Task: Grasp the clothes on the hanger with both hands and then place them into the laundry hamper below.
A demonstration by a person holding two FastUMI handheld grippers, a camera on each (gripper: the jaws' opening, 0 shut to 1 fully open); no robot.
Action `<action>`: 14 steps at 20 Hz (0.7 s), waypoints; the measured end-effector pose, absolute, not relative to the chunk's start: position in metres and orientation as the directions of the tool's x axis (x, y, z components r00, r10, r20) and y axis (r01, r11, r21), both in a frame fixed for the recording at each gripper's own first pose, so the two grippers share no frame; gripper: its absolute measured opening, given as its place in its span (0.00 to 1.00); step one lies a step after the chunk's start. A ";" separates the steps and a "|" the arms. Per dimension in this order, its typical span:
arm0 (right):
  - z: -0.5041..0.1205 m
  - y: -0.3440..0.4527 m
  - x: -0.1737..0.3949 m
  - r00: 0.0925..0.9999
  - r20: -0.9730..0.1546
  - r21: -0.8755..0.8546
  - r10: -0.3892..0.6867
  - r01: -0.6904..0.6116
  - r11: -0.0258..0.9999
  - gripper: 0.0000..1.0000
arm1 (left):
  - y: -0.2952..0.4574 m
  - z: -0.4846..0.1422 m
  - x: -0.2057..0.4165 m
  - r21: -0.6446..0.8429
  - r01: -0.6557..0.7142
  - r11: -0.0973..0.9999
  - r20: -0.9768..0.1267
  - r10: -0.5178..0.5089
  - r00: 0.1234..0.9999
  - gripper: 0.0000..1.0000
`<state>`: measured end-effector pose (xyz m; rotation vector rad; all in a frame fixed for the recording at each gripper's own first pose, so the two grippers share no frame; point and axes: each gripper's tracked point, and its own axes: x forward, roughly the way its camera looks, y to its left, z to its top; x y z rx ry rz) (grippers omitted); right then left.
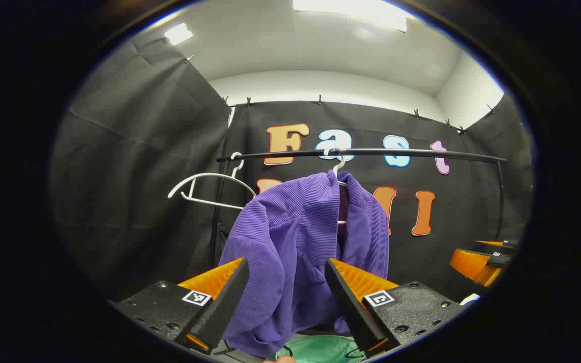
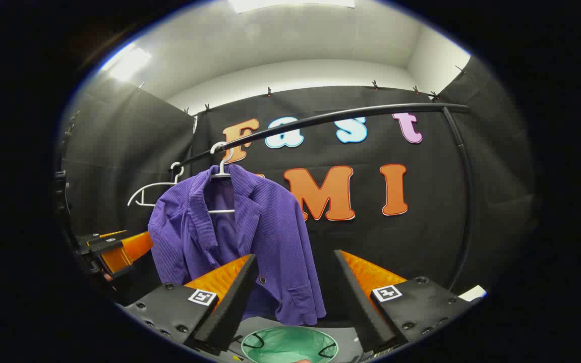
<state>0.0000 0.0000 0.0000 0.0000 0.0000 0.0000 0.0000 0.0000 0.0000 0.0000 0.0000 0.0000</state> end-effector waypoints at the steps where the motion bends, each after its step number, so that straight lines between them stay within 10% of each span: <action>1: 0.000 0.003 0.001 1.000 0.001 -0.002 0.003 -0.003 1.000 0.91 | 0.002 0.001 0.000 0.004 -0.001 1.000 0.003 0.001 1.000 0.95; 14: -0.005 0.012 0.002 1.000 0.003 -0.001 -0.026 0.026 1.000 0.91 | 0.005 0.003 0.008 0.017 0.032 0.999 0.007 -0.032 0.999 0.92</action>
